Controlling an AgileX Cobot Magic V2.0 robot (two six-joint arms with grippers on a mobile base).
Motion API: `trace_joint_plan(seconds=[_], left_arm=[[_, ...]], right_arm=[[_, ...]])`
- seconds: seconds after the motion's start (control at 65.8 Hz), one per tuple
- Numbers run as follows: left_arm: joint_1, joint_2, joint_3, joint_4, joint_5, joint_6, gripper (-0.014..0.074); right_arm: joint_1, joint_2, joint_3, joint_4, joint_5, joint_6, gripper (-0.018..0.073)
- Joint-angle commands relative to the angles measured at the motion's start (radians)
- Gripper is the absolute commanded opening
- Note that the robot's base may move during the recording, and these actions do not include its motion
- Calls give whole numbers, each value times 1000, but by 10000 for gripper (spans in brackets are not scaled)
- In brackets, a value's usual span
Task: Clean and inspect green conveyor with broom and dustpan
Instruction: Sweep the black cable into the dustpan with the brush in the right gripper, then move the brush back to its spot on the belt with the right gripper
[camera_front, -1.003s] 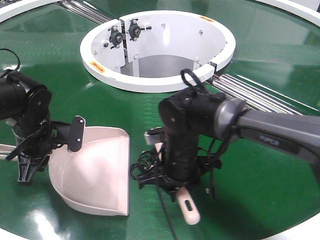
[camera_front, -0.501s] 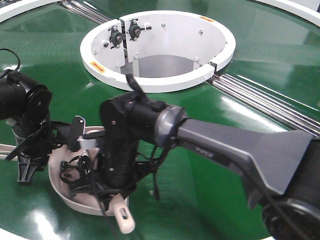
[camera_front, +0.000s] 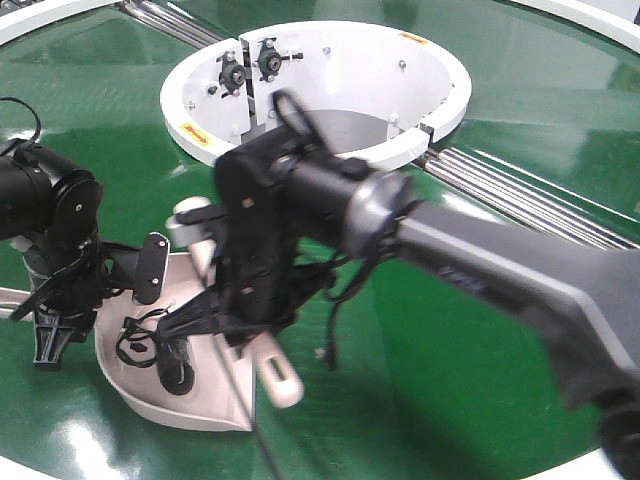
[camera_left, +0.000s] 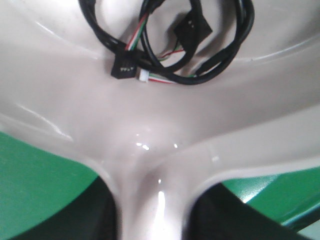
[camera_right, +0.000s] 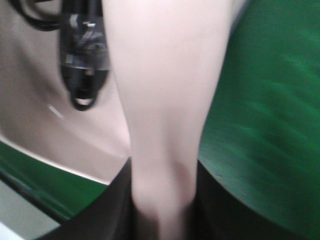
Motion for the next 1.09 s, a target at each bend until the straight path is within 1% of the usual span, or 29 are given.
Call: trace_joint_plan(seconds=[0.0, 0.167, 0.41, 0.608, 0.82, 0.972, 1.079], left_arm=[[-8, -39, -25, -11, -9, -8, -6], [-8, -39, -25, -11, -9, -8, -6], [-8, -39, -25, -11, -9, -8, -6], [-8, -39, -25, -11, -9, -8, -6], [-8, -39, -25, -11, -9, -8, -6], [-8, -39, -25, -11, -9, -8, -6], [-8, -39, -25, -11, -9, -8, -6]], right_arm=[[-60, -112, 52, -45, 55, -8, -1], [-166, -201, 198, -81, 40, -66, -1], [-309, -306, 366, -82, -15, -174, -1], [-402, -346, 488, -81, -48, -237, -1], [-450, -346, 582, -84, -87, -261, -1], [-448, -346, 631, -84, -141, -263, -1], [-448, -346, 635, -82, -149, -261, -1]])
